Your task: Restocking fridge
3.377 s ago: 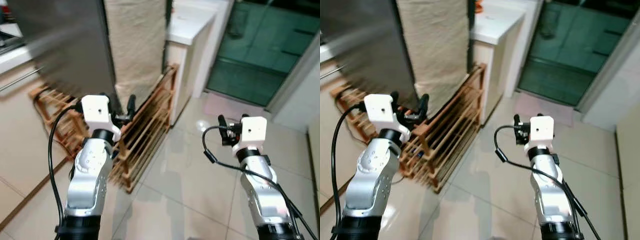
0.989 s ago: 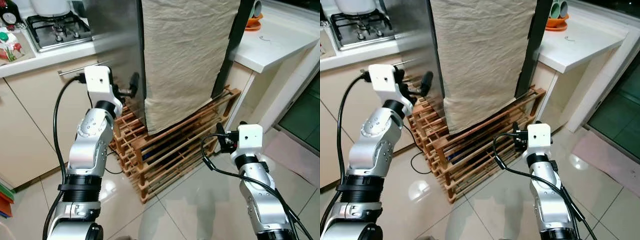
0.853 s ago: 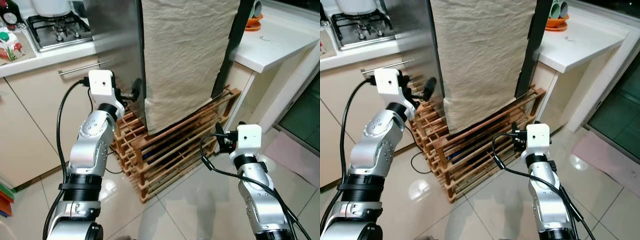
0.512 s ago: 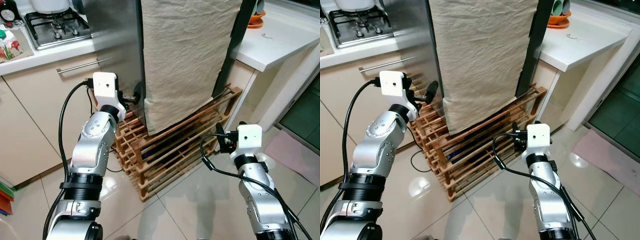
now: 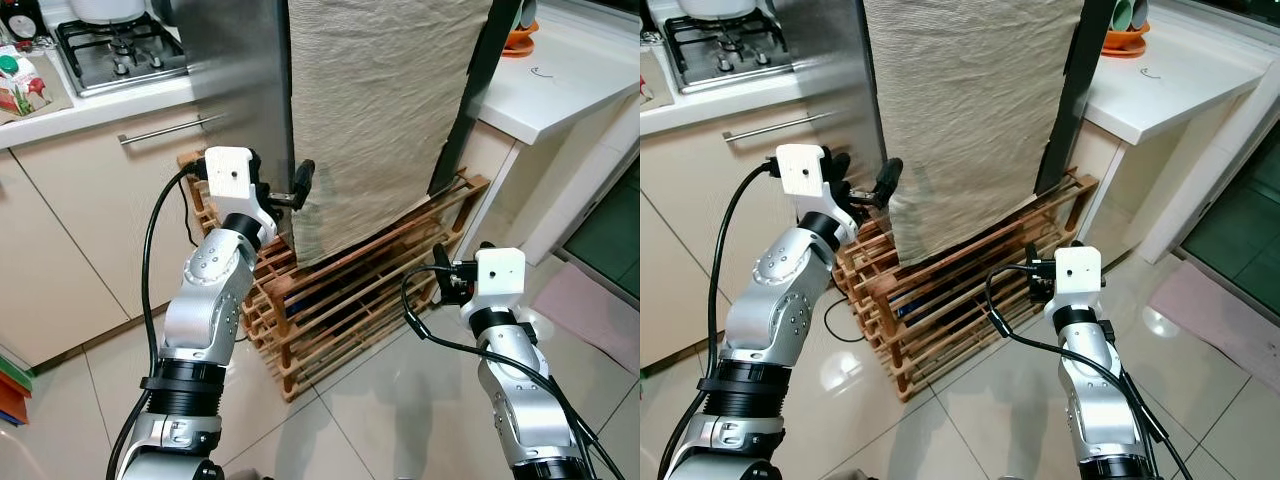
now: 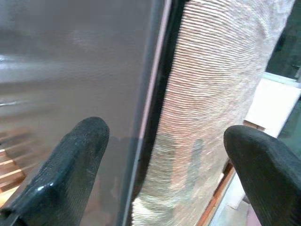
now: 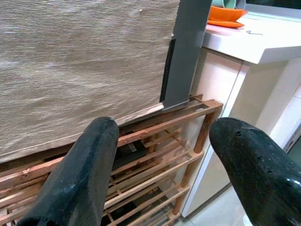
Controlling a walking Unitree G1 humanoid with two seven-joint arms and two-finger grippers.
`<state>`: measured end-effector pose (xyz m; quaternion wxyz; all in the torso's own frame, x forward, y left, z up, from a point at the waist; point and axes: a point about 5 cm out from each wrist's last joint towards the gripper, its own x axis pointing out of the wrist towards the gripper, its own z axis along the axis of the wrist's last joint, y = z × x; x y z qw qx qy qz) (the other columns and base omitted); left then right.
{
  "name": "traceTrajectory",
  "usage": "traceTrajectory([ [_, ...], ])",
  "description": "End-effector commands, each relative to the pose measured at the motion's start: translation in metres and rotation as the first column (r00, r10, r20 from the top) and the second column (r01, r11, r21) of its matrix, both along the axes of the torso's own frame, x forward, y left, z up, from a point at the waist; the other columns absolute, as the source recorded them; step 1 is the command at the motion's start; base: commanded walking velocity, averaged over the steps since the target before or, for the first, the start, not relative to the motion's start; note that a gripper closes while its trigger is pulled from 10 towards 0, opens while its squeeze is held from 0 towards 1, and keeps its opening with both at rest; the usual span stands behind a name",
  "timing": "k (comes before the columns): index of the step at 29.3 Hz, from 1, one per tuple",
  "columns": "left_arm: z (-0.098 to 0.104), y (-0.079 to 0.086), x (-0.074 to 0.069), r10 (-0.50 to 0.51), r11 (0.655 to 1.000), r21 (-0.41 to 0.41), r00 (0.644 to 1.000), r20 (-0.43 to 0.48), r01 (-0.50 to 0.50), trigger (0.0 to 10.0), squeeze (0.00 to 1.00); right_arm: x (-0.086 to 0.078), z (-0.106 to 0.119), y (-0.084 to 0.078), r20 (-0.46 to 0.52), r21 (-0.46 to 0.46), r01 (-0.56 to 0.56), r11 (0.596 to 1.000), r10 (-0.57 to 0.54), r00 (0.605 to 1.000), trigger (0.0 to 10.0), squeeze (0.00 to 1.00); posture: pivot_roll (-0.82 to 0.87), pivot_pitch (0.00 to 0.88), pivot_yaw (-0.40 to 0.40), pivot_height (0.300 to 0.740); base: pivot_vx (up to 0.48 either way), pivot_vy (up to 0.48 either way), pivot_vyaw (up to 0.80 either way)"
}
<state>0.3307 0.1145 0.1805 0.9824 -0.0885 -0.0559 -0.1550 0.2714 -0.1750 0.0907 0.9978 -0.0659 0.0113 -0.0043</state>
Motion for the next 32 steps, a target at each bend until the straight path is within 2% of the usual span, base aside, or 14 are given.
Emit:
traceTrajectory([
  [1,0.006,-0.004,0.0,-0.037,0.999,0.006,0.999,0.014,0.037,10.0,0.0,0.002,0.001,-0.004,0.008,-0.013,0.014,1.0,-0.014,1.0,10.0,0.0,-0.07,0.0,0.018,0.74,0.0,0.0,0.0],
  [7,-0.001,-0.012,0.001,-0.054,0.998,0.031,0.999,0.002,0.053,10.0,0.0,0.002,0.0,-0.004,0.005,-0.017,0.012,1.0,-0.011,1.0,10.0,0.0,-0.07,0.0,0.014,0.74,0.0,0.0,0.0],
  [13,-0.006,-0.02,0.009,-0.055,0.997,0.053,0.998,-0.005,0.055,10.0,0.0,0.003,0.001,-0.003,0.009,-0.018,0.008,1.0,-0.008,1.0,10.0,0.0,-0.08,0.0,0.017,0.74,0.0,0.0,0.0],
  [16,-0.005,-0.025,0.016,-0.049,0.997,0.057,0.999,-0.001,0.049,10.0,0.0,0.002,0.001,-0.003,0.012,-0.019,0.012,1.0,-0.011,1.0,10.0,0.0,-0.09,0.0,0.02,0.74,0.0,0.0,0.0],
  [20,0.0,-0.02,0.023,-0.007,0.998,0.058,1.0,0.019,0.006,10.0,0.0,-0.003,0.0,-0.005,0.012,-0.02,0.019,1.0,-0.019,1.0,10.0,0.0,-0.1,0.0,0.024,0.74,0.0,0.0,0.0],
  [25,0.005,-0.02,0.029,-0.003,0.998,0.056,1.0,0.03,0.001,10.0,0.0,-0.01,-0.003,-0.008,-0.003,-0.025,0.028,0.999,-0.029,1.0,10.0,0.0,-0.11,0.0,0.026,0.74,0.0,0.0,0.0],
  [32,0.006,-0.029,0.038,-0.005,0.999,0.053,1.0,0.027,0.004,10.0,0.0,-0.016,-0.004,-0.011,-0.015,-0.031,0.04,0.999,-0.041,0.999,10.0,0.0,-0.13,0.0,0.03,0.74,0.0,0.0,0.0],
])
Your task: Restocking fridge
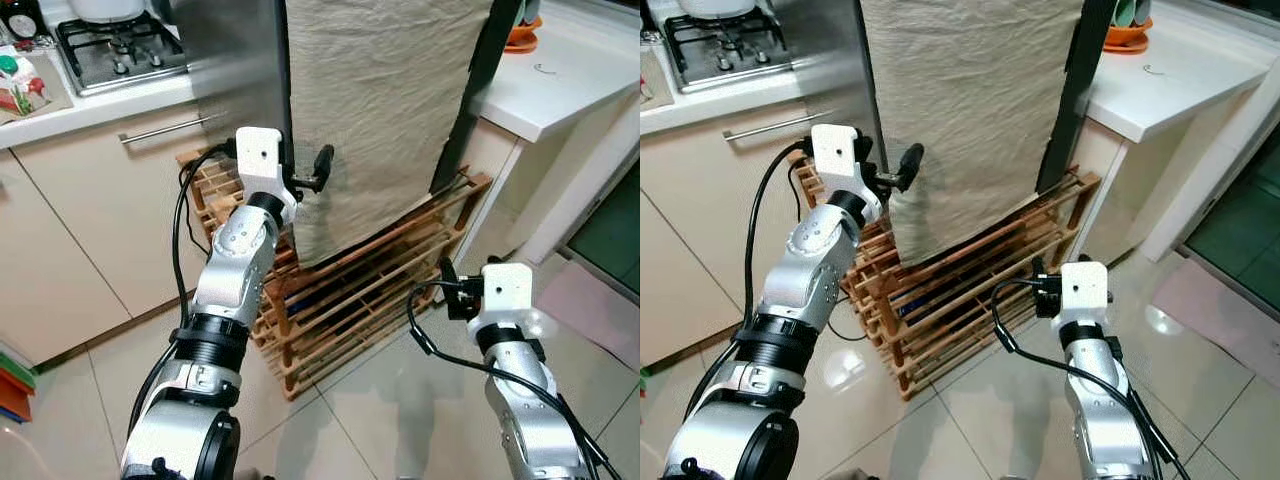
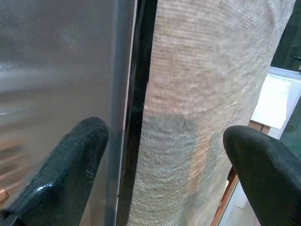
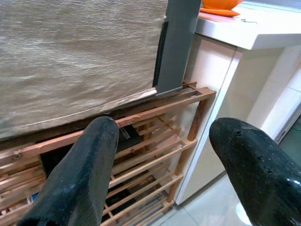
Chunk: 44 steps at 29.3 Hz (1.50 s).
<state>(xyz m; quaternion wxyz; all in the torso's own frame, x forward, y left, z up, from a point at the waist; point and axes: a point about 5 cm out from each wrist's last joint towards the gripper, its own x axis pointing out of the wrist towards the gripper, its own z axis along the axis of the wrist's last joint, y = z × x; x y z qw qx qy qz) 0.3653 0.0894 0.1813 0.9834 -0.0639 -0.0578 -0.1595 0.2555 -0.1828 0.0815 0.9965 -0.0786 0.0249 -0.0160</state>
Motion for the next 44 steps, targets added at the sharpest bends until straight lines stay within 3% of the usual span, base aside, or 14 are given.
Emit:
traceTrajectory([
  [1,0.006,-0.006,0.004,-0.007,1.0,0.001,1.0,0.017,0.007,10.0,0.0,-0.001,0.005,-0.004,0.01,-0.006,0.017,1.0,-0.017,1.0,10.0,0.0,-0.14,0.0,0.03,0.74,0.0,0.0,0.0],
  [11,0.008,-0.016,0.01,-0.045,0.999,-0.003,0.999,0.018,0.045,10.0,0.0,-0.005,0.006,-0.006,0.007,-0.009,0.03,1.0,-0.03,1.0,10.0,0.0,-0.15,0.0,0.037,0.74,0.0,0.0,0.0],
  [13,0.008,-0.019,0.012,-0.058,0.998,-0.019,0.998,0.007,0.058,10.0,0.0,-0.006,0.006,-0.006,0.006,-0.01,0.032,0.999,-0.032,0.999,10.0,0.0,-0.15,0.0,0.037,0.74,0.0,0.0,0.0],
  [15,0.009,-0.026,0.012,-0.135,0.987,-0.083,0.991,-0.009,0.134,10.0,0.0,-0.006,0.006,-0.006,0.003,-0.009,0.033,0.999,-0.033,0.999,10.0,0.0,-0.15,0.0,0.037,0.74,0.0,0.0,0.0],
  [17,0.013,-0.037,0.009,-0.255,0.961,-0.105,0.967,0.014,0.255,10.0,0.0,-0.006,0.005,-0.006,0.001,-0.008,0.036,0.999,-0.036,0.999,10.0,0.0,-0.15,0.0,0.036,0.74,0.0,0.0,0.0],
  [19,0.014,-0.039,0.008,-0.286,0.952,-0.11,0.958,0.02,0.286,10.0,0.0,-0.006,0.005,-0.006,0.001,-0.008,0.036,0.999,-0.036,0.999,10.0,0.0,-0.15,0.0,0.037,0.74,0.0,0.0,0.0],
  [20,0.014,-0.045,0.006,-0.369,0.924,-0.1,0.929,0.027,0.37,10.0,0.0,-0.005,0.005,-0.006,0.001,-0.008,0.036,0.999,-0.036,0.999,10.0,0.0,-0.15,0.0,0.037,0.74,0.0,0.0,0.0],
  [22,0.014,-0.046,0.005,-0.399,0.911,-0.097,0.916,0.031,0.4,10.0,0.0,-0.005,0.006,-0.006,0.001,-0.007,0.036,0.999,-0.036,0.999,10.0,0.0,-0.15,0.0,0.037,0.74,0.0,0.0,0.0],
  [23,0.016,-0.049,0.003,-0.479,0.871,-0.097,0.876,0.044,0.481,10.0,0.0,-0.005,0.006,-0.007,0.002,-0.007,0.039,0.999,-0.039,0.999,10.0,0.0,-0.15,0.0,0.041,0.74,0.0,0.0,0.0],
  [26,0.018,-0.05,0.002,-0.551,0.825,-0.108,0.832,0.059,0.554,10.0,0.0,-0.006,0.005,-0.007,0.001,-0.004,0.044,0.999,-0.044,0.999,10.0,0.0,-0.16,0.0,0.045,0.74,0.0,0.0,0.0],
  [35,0.022,-0.058,0.001,-0.626,0.767,-0.115,0.775,0.082,0.631,10.0,0.0,-0.009,0.004,-0.007,-0.006,0.001,0.049,0.999,-0.049,0.999,10.0,0.0,-0.17,0.0,0.05,0.74,0.0,0.0,0.0],
  [36,0.023,-0.064,-0.001,-0.659,0.738,-0.114,0.746,0.09,0.665,10.0,0.0,-0.011,0.003,-0.009,-0.01,0.0,0.054,0.999,-0.054,0.999,10.0,0.0,-0.17,0.0,0.05,0.74,0.0,0.0,0.0],
  [37,0.023,-0.065,-0.002,-0.669,0.729,-0.113,0.738,0.091,0.675,10.0,0.0,-0.011,0.002,-0.009,-0.012,0.0,0.055,0.998,-0.055,0.998,10.0,0.0,-0.17,0.0,0.05,0.74,0.0,0.0,0.0],
  [44,0.023,-0.077,-0.006,-0.703,0.695,-0.115,0.704,0.102,0.71,10.0,0.0,-0.019,-0.004,-0.013,-0.041,-0.006,0.068,0.998,-0.069,0.997,10.0,0.0,-0.18,0.0,0.049,0.74,0.0,0.0,0.0],
])
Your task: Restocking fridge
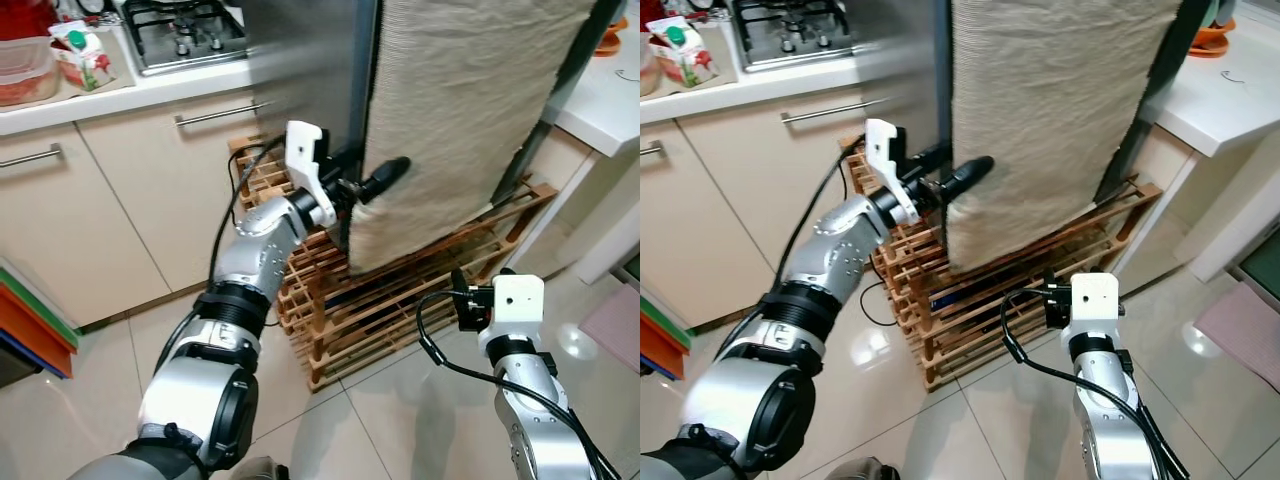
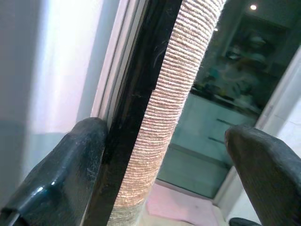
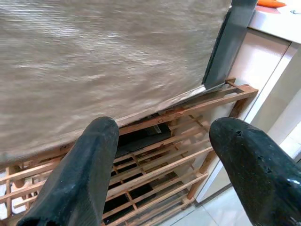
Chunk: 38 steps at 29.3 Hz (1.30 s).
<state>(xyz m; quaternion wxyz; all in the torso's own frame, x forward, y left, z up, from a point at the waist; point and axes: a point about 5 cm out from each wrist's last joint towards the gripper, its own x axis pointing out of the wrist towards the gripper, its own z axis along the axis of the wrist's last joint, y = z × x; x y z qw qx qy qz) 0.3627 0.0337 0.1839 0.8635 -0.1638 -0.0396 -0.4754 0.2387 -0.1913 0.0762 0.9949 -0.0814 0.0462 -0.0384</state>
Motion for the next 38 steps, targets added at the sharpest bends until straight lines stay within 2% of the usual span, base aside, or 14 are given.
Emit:
traceTrajectory([
  [1,0.019,-0.023,-0.005,-0.105,0.994,0.003,0.991,0.079,0.105,10.0,0.0,-0.005,-0.003,-0.005,-0.017,0.001,0.026,1.0,-0.026,1.0,10.0,0.0,-0.18,0.0,0.049,0.74,0.0,0.0,0.0],
  [9,0.025,-0.017,-0.026,-0.181,0.983,0.013,0.973,0.141,0.181,10.0,0.0,-0.03,-0.037,-0.017,-0.178,0.009,0.039,0.999,-0.037,0.983,10.0,0.0,-0.17,0.0,0.048,0.74,0.0,0.0,0.0],
  [11,0.025,-0.017,-0.026,-0.181,0.983,0.013,0.973,0.141,0.181,10.0,0.0,-0.03,-0.037,-0.017,-0.178,0.009,0.039,0.999,-0.037,0.983,10.0,0.0,-0.17,0.0,0.048,0.74,0.0,0.0,0.0],
  [16,0.047,0.004,-0.053,-0.246,0.968,-0.007,0.948,0.202,0.252,10.0,0.0,-0.046,-0.063,-0.027,-0.325,0.048,0.065,0.997,-0.046,0.945,10.0,0.0,-0.15,0.0,0.045,0.74,0.0,0.0,0.0],
  [19,0.043,0.021,-0.052,-0.187,0.982,0.031,0.963,0.196,0.185,10.0,0.0,-0.042,-0.063,-0.027,-0.319,0.044,0.056,0.997,-0.039,0.947,10.0,0.0,-0.14,0.0,0.043,0.74,0.0,0.0,0.0],
  [21,0.032,0.046,-0.046,-0.056,0.998,0.049,0.988,0.141,0.049,10.0,0.0,-0.036,-0.064,-0.023,-0.33,0.055,0.022,0.998,-0.002,0.944,10.0,0.0,-0.13,0.0,0.041,0.74,0.0,0.0,0.0],
  [25,0.025,0.06,-0.044,0.048,0.997,0.052,0.994,0.1,-0.053,10.0,0.0,-0.038,-0.072,-0.02,-0.387,0.084,0.002,0.996,0.031,0.922,10.0,0.0,-0.12,0.0,0.04,0.74,0.0,0.0,0.0],
  [28,0.01,0.09,-0.031,0.349,0.934,0.072,0.937,0.026,-0.35,10.0,0.0,-0.045,-0.088,-0.015,-0.497,0.155,0.005,0.988,0.074,0.865,10.0,0.0,-0.11,0.0,0.038,0.74,0.0,0.0,0.0],
  [29,0.004,0.1,-0.028,0.448,0.889,0.098,0.894,0.015,-0.447,10.0,0.0,-0.047,-0.093,-0.013,-0.526,0.183,0.002,0.983,0.096,0.845,10.0,0.0,-0.11,0.0,0.036,0.74,0.0,0.0,0.0],
  [30,-0.01,0.115,-0.023,0.581,0.804,0.163,0.814,-0.01,-0.572,10.0,0.0,-0.049,-0.1,-0.01,-0.577,0.223,-0.001,0.975,0.133,0.805,10.0,0.0,-0.11,0.0,0.035,0.74,0.0,0.0,0.0],
  [31,-0.01,0.115,-0.023,0.581,0.804,0.163,0.814,-0.01,-0.572,10.0,0.0,-0.049,-0.1,-0.01,-0.577,0.223,-0.001,0.975,0.133,0.805,10.0,0.0,-0.11,0.0,0.035,0.74,0.0,0.0,0.0],
  [32,-0.016,0.121,-0.022,0.63,0.762,0.197,0.777,-0.008,-0.616,10.0,0.0,-0.05,-0.103,-0.008,-0.592,0.231,-0.004,0.973,0.143,0.793,10.0,0.0,-0.11,0.0,0.035,0.74,0.0,0.0,0.0],
  [36,-0.039,0.131,-0.026,0.717,0.666,0.3,0.697,-0.006,-0.683,10.0,0.0,-0.048,-0.109,-0.005,-0.616,0.281,0.021,0.96,0.164,0.771,10.0,0.0,-0.1,0.0,0.033,0.74,0.0,0.0,0.0],
  [38,-0.049,0.13,-0.029,0.727,0.657,0.322,0.686,-0.03,-0.682,10.0,0.0,-0.046,-0.11,-0.004,-0.621,0.283,0.012,0.959,0.173,0.765,10.0,0.0,-0.1,0.0,0.034,0.74,0.0,0.0,0.0],
])
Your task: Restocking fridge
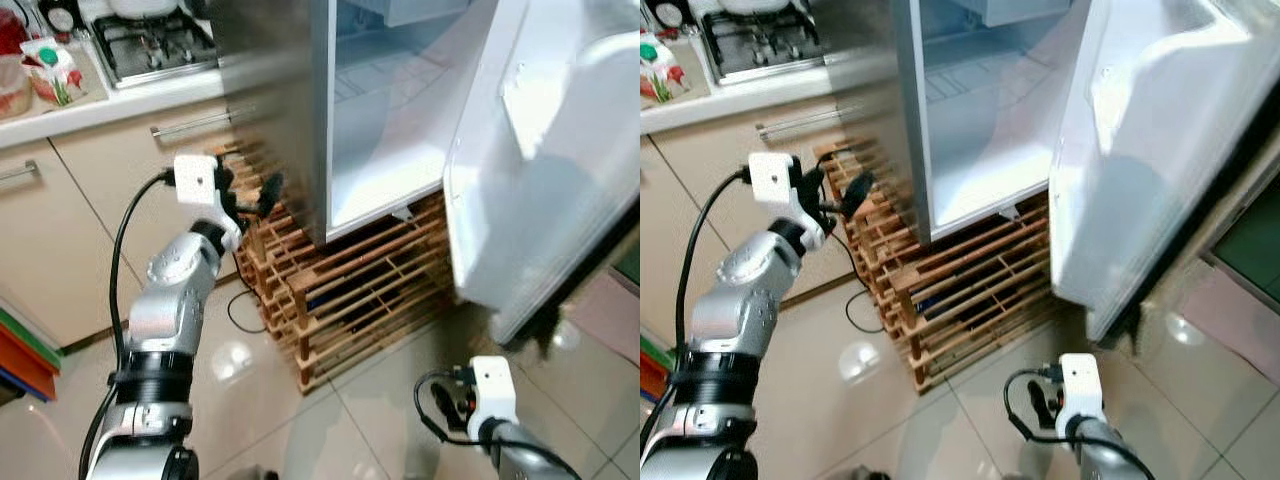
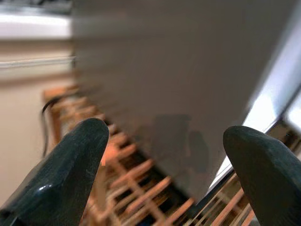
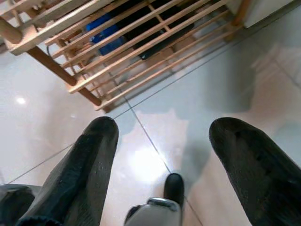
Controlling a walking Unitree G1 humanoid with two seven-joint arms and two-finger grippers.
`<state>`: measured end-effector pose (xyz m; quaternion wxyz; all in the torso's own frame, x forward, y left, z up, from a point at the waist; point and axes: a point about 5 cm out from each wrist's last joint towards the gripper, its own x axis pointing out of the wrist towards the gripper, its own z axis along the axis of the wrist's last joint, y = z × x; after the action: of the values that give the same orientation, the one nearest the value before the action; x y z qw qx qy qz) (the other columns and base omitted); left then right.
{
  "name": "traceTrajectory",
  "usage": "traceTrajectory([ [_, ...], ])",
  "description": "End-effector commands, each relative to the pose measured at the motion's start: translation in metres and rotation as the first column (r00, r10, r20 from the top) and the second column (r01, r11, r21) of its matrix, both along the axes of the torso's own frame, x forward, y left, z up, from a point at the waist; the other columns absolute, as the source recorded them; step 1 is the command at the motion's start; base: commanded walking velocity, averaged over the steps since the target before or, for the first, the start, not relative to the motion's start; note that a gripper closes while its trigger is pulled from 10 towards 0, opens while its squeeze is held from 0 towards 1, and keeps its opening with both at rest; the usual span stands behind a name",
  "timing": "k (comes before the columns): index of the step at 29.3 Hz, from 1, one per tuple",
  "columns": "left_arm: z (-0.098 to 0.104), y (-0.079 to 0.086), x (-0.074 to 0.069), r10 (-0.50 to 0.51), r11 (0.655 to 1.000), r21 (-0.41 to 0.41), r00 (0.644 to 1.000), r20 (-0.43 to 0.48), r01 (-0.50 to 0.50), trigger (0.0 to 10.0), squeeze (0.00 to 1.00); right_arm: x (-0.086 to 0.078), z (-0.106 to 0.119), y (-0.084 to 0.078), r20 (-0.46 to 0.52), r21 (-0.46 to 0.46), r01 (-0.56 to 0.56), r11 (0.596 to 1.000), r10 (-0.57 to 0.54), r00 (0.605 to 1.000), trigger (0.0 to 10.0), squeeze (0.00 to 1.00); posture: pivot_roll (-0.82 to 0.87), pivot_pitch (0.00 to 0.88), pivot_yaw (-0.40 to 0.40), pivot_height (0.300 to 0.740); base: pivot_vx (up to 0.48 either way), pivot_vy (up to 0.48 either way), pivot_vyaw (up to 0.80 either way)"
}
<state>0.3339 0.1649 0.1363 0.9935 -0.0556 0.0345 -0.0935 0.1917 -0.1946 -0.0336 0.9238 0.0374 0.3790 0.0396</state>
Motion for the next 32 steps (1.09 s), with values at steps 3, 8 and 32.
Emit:
traceTrajectory([
  [3,-0.011,0.0,-0.004,0.049,0.996,0.074,0.999,-0.009,-0.048,10.0,0.0,0.012,0.005,0.001,0.058,-0.036,-0.019,0.999,0.021,0.998,10.0,0.0,-0.1,0.0,0.032,0.74,0.0,0.0,0.0],
  [8,-0.026,0.014,-0.011,0.192,0.949,0.248,0.981,0.027,-0.192,10.0,0.0,0.05,0.049,0.006,0.35,-0.176,-0.017,0.984,0.079,0.933,10.0,0.0,-0.09,0.0,0.029,0.74,0.0,0.0,0.0],
  [32,-0.02,-0.007,-0.011,0.232,0.95,0.188,0.966,0.111,-0.25,10.0,0.0,0.105,0.138,0.015,0.718,-0.12,0.101,0.988,0.016,0.696,10.0,0.0,-0.07,0.0,0.018,0.74,0.0,0.0,0.21],
])
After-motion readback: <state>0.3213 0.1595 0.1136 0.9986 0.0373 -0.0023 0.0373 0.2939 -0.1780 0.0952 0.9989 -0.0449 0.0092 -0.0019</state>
